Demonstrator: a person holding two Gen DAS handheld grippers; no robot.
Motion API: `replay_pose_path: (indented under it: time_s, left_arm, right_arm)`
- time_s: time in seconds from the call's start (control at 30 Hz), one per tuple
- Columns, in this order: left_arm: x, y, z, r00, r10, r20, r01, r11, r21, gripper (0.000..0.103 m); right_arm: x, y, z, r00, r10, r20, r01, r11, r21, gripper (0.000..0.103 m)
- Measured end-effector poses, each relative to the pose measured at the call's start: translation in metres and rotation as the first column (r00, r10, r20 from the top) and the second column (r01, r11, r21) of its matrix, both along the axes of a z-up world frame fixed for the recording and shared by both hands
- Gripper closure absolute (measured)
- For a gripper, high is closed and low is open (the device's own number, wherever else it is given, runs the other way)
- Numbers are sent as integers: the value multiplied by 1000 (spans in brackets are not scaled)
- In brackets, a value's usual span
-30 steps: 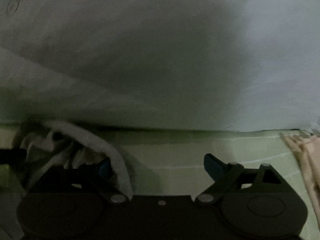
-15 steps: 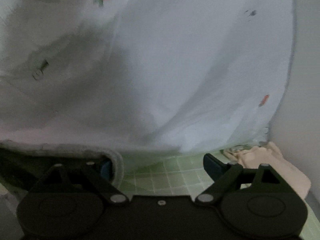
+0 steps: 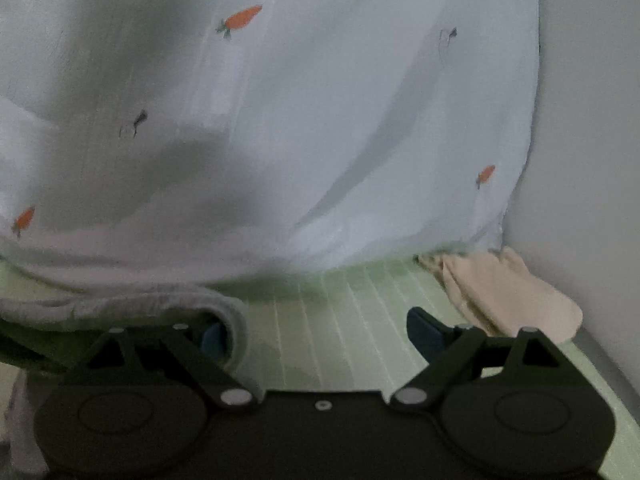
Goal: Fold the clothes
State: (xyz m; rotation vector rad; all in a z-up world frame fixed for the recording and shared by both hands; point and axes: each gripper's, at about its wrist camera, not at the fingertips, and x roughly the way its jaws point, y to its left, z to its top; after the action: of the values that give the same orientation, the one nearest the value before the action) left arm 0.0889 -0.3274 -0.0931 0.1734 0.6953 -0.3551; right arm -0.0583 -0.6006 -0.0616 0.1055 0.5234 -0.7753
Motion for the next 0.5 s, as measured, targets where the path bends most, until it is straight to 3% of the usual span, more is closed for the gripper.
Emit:
replay_pose_path:
  time_s: [0.23,0.5]
  left_arm:
    - [-22,2,-32,988,-26,-151,43,993,111,6]
    - [-47,16,-34,979,-41,-201,58,995,80,6]
  right_arm:
    - [-7,12,-40,991,18,-129,-9,998,64,12]
    - [-19,21,-49,989,55,-137,-39,992,122,12]
